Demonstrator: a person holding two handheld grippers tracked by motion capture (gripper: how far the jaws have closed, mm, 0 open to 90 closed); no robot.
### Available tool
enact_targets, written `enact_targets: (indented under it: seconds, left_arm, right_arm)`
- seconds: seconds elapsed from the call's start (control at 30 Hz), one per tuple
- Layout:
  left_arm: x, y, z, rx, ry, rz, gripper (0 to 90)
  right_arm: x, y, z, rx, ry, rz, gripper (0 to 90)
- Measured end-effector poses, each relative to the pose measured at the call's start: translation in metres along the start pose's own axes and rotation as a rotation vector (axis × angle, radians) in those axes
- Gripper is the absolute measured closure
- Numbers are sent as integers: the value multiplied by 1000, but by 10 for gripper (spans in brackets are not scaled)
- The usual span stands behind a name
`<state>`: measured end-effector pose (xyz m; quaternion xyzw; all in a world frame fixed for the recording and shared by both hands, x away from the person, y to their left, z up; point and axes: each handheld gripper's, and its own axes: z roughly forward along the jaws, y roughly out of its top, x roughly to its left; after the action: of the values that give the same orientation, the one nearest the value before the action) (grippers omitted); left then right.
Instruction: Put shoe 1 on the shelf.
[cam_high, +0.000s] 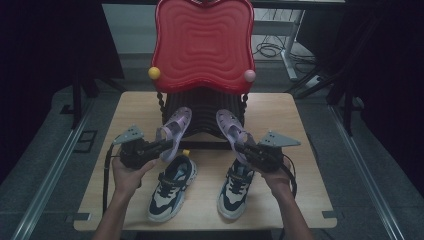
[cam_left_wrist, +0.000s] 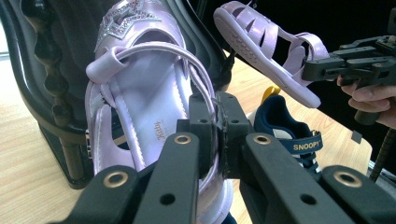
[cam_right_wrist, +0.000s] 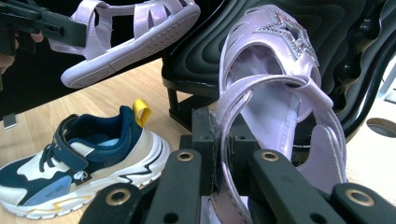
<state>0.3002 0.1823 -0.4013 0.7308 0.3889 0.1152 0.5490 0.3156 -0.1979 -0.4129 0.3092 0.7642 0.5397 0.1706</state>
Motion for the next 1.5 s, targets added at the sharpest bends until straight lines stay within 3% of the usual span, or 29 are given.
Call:
enact_targets:
  seconds: [0.4, 0.57, 0.87, 1.5]
  left_arm:
    - [0, 9, 14, -5, 22, 28, 862]
    - [-1, 12, 24, 2, 41, 62, 862]
    - [6, 21, 40, 1, 71, 89, 862]
    - [8, 36, 61, -22, 98, 138, 862]
  right_arm:
    - [-3, 9, 13, -8, -16, 17, 848]
    - [-4, 11, 20, -5, -24, 20, 848]
    - [-7, 19, 33, -11, -40, 23, 848]
    - [-5, 35, 59, -30, -68, 1, 848]
